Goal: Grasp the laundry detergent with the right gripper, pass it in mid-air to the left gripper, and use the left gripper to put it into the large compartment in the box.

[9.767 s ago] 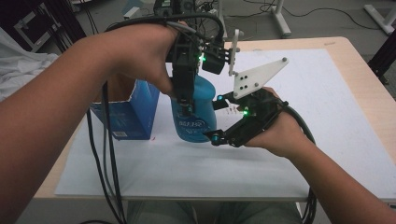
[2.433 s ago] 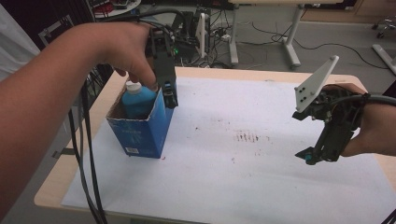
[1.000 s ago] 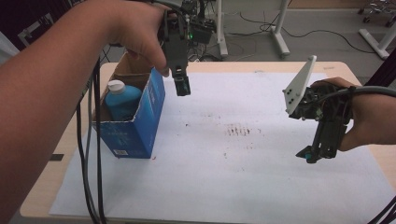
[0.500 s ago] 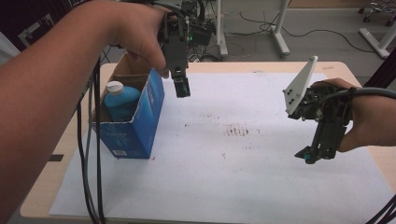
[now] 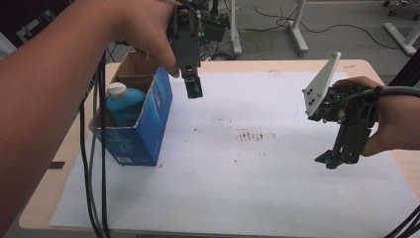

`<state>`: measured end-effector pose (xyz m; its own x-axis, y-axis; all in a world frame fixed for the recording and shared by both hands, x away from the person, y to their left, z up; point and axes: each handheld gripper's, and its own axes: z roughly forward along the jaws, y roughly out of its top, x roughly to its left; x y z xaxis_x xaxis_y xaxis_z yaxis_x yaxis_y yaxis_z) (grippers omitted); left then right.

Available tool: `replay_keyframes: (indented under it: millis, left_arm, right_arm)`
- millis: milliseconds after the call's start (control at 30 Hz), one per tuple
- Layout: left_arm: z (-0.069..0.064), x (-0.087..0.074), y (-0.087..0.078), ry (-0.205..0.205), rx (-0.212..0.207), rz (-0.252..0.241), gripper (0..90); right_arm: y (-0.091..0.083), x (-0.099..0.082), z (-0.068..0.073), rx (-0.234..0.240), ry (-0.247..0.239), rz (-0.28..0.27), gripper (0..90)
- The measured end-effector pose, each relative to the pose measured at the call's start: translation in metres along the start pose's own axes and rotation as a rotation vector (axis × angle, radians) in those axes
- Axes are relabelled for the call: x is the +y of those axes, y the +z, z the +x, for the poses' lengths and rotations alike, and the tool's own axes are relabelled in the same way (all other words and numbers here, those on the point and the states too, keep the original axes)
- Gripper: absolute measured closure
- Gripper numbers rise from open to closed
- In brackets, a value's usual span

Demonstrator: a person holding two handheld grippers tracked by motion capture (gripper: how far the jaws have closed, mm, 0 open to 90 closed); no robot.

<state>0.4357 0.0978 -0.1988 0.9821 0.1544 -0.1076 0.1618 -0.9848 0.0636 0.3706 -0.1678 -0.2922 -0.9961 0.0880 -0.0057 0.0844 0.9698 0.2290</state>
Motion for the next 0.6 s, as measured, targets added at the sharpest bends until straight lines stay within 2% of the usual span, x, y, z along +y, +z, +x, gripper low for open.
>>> replay_keyframes:
  millis: [600]
  left_arm:
    - [0.0, -0.0043, -0.0019, 0.002, 0.007, -0.01, 1.7]
  right_arm:
    - [-0.0037, 0.0055, 0.0005, -0.008, -0.006, 0.013, 0.7]
